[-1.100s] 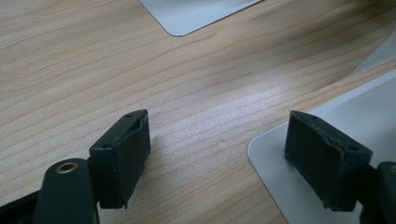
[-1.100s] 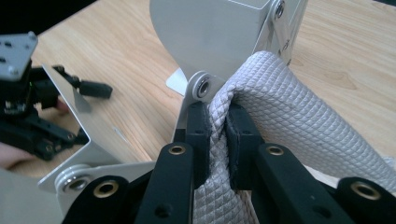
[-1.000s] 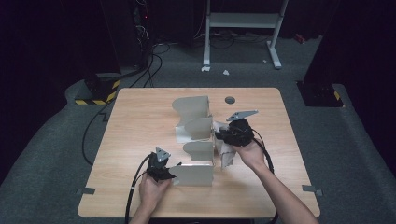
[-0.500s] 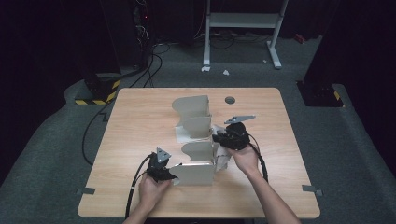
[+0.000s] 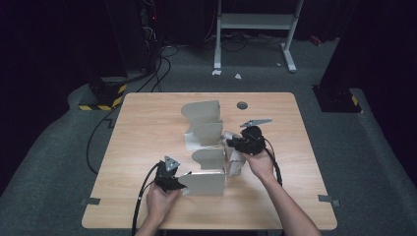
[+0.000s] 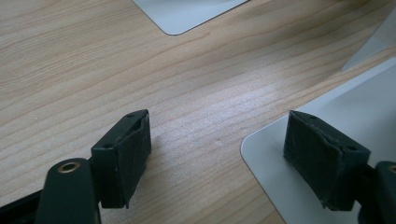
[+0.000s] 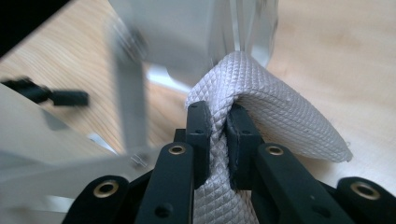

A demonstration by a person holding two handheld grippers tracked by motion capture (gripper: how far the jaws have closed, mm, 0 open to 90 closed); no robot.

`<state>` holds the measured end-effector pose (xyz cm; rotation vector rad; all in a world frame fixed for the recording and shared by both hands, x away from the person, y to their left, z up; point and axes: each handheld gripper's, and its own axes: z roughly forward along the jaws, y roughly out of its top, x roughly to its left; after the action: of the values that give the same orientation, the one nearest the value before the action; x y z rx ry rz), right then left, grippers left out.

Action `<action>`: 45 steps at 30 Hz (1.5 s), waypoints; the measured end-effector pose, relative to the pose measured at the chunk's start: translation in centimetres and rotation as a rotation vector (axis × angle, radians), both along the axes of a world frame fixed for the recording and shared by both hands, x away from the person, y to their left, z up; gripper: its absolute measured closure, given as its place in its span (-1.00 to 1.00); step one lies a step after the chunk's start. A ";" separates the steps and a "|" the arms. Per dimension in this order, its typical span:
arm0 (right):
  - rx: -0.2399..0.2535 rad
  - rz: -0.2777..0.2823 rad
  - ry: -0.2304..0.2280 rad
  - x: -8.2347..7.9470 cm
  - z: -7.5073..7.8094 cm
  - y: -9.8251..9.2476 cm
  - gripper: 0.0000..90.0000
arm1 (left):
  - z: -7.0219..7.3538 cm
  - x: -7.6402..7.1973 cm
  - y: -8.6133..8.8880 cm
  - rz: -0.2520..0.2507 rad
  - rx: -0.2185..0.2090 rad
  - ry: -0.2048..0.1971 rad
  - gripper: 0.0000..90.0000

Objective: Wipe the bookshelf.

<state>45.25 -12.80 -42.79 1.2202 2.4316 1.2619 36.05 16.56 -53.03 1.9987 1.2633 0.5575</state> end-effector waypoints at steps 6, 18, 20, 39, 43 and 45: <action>0.020 0.023 -0.077 -0.6 2.7 0.8 0.82 | 0.0 0.0 0.0 0.001 -0.001 0.000 -0.48; -0.067 0.020 0.040 1.4 -2.1 2.0 0.82 | 0.0 0.0 0.0 0.000 -0.001 0.000 -0.48; -0.060 0.014 0.043 1.8 -2.0 2.0 0.82 | 0.0 0.0 0.0 0.001 0.001 -0.001 -0.47; -0.051 0.058 -0.042 0.3 1.3 2.3 0.82 | 0.0 0.0 0.0 0.006 -0.004 -0.002 -0.46; -0.062 0.088 -0.041 -0.7 1.0 2.6 0.82 | 0.0 0.0 0.0 0.003 -0.005 -0.001 -0.46; -0.081 0.102 -0.045 -1.4 0.8 2.9 0.82 | 0.0 0.0 0.0 0.002 -0.007 -0.001 -0.46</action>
<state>43.86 -9.89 -42.03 1.0489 2.5145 1.1893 36.01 16.57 -53.03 1.9914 1.2650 0.5536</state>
